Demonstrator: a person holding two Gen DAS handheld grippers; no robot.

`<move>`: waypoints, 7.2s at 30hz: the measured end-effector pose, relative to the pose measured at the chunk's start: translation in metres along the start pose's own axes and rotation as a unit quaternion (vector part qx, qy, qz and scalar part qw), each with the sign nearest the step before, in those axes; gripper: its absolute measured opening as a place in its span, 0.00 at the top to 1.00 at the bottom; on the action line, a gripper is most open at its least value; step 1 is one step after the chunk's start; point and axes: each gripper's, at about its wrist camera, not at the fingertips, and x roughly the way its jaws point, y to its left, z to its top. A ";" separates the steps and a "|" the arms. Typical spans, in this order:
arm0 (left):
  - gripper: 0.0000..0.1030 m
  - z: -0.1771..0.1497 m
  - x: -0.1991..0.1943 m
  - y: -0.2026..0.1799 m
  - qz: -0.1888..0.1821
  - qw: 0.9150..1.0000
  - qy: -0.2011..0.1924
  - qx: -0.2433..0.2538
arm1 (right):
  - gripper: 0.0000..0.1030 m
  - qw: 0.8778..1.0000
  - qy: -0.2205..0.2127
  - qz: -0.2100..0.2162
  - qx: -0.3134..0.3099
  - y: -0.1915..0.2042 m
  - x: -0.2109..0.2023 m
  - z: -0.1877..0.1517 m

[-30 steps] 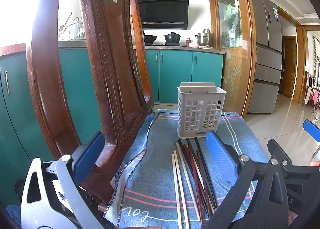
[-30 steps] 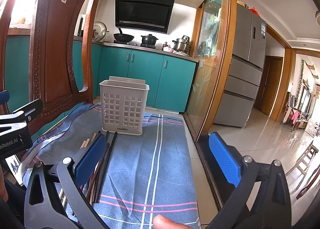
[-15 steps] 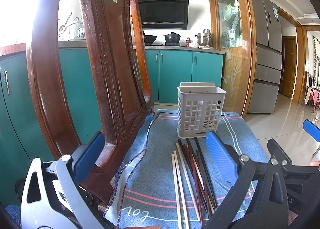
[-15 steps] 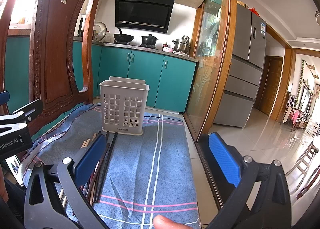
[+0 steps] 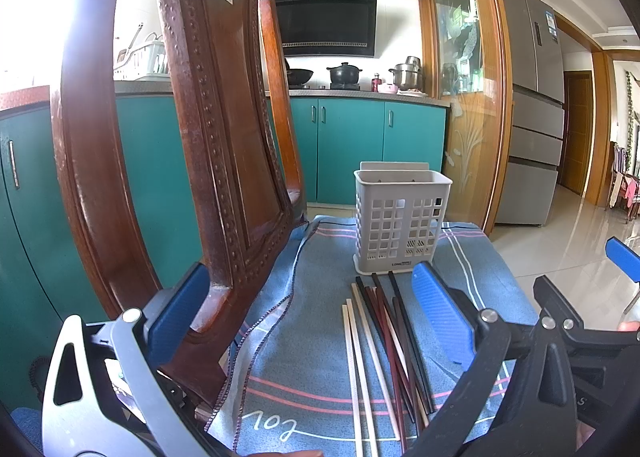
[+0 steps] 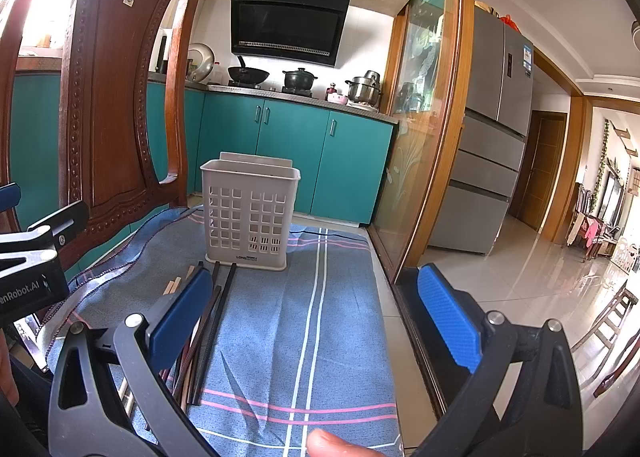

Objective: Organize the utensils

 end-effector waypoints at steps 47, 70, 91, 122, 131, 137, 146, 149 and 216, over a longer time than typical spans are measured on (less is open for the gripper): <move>0.10 -0.033 0.045 -0.006 -0.055 0.978 0.196 0.043 | 0.40 0.932 0.335 0.134 -0.040 0.090 0.185 -0.031; 0.10 -0.040 0.054 -0.011 -0.068 0.974 0.212 0.052 | 0.83 0.916 0.381 0.101 0.074 0.035 0.195 -0.035; 0.10 -0.059 0.074 -0.034 -0.095 0.962 0.249 0.057 | 0.82 0.939 0.313 0.110 0.092 -0.021 0.166 0.013; 0.87 -0.044 0.229 -0.041 -0.147 0.901 0.407 -0.005 | 0.94 0.894 0.405 0.159 0.101 -0.015 0.243 0.002; 0.92 -0.025 0.224 -0.044 -0.121 0.923 0.365 0.017 | 0.94 0.895 0.405 0.138 0.122 -0.038 0.240 0.007; 0.78 -0.024 0.228 -0.026 -0.095 0.919 0.382 0.009 | 0.87 0.901 0.407 0.114 0.102 -0.040 0.244 -0.002; 0.74 -0.029 0.231 -0.032 -0.090 0.915 0.391 0.040 | 0.84 0.904 0.408 0.098 0.083 -0.034 0.255 -0.009; 0.74 -0.030 0.226 -0.033 -0.074 0.919 0.382 0.059 | 0.84 0.905 0.407 0.097 0.079 -0.034 0.256 -0.009; 0.84 -0.036 0.240 -0.039 -0.074 0.919 0.382 0.061 | 0.92 0.925 0.373 0.067 -0.006 0.007 0.245 -0.016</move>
